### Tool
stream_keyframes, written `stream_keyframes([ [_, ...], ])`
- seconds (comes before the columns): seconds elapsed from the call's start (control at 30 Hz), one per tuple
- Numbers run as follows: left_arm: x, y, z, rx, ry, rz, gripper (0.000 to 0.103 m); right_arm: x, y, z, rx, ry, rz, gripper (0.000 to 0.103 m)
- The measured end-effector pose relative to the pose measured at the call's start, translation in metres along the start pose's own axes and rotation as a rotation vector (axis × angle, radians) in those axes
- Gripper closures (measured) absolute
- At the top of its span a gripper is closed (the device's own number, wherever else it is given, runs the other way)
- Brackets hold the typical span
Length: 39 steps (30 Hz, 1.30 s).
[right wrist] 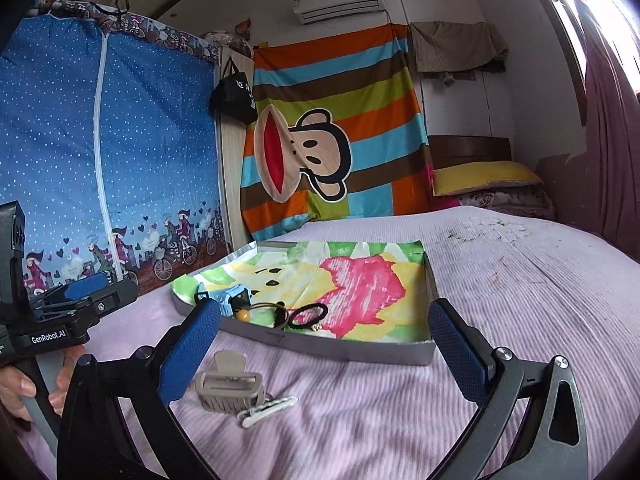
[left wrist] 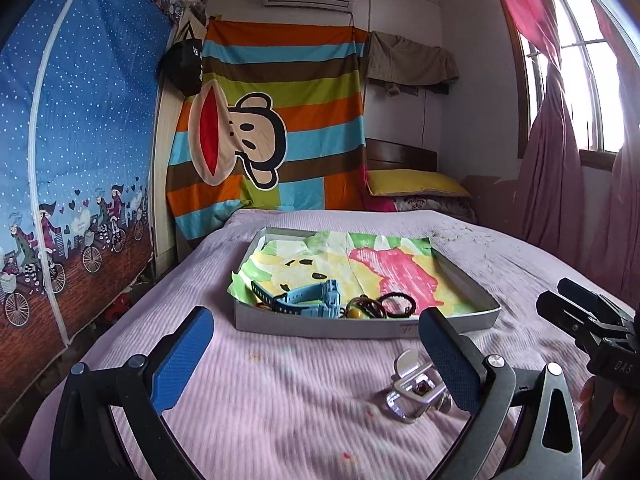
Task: Organize jewelry
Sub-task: 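Withdraw both open tools from the tray toward the clips on the bed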
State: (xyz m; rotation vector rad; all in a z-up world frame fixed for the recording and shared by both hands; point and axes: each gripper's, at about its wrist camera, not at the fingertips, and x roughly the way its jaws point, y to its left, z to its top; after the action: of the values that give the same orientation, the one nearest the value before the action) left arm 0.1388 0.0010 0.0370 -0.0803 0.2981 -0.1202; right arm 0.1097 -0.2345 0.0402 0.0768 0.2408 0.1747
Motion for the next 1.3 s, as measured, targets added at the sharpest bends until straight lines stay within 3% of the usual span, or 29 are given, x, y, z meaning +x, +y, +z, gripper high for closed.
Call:
stream_keyframes([
  [0.37, 0.013, 0.002, -0.023, 0.024, 0.124, -0.032, 0.0, 0.015, -0.007, -0.025, -0.032, 0.139, -0.022, 0.001],
  [0.97, 0.045, -0.005, -0.042, 0.08, 0.345, -0.117, 0.0, 0.054, 0.015, -0.054, -0.116, 0.377, 0.077, 0.001],
  [1.3, 0.061, -0.013, -0.047, 0.123, 0.404, -0.136, 0.0, 0.079, 0.019, -0.065, -0.122, 0.496, 0.087, 0.001],
])
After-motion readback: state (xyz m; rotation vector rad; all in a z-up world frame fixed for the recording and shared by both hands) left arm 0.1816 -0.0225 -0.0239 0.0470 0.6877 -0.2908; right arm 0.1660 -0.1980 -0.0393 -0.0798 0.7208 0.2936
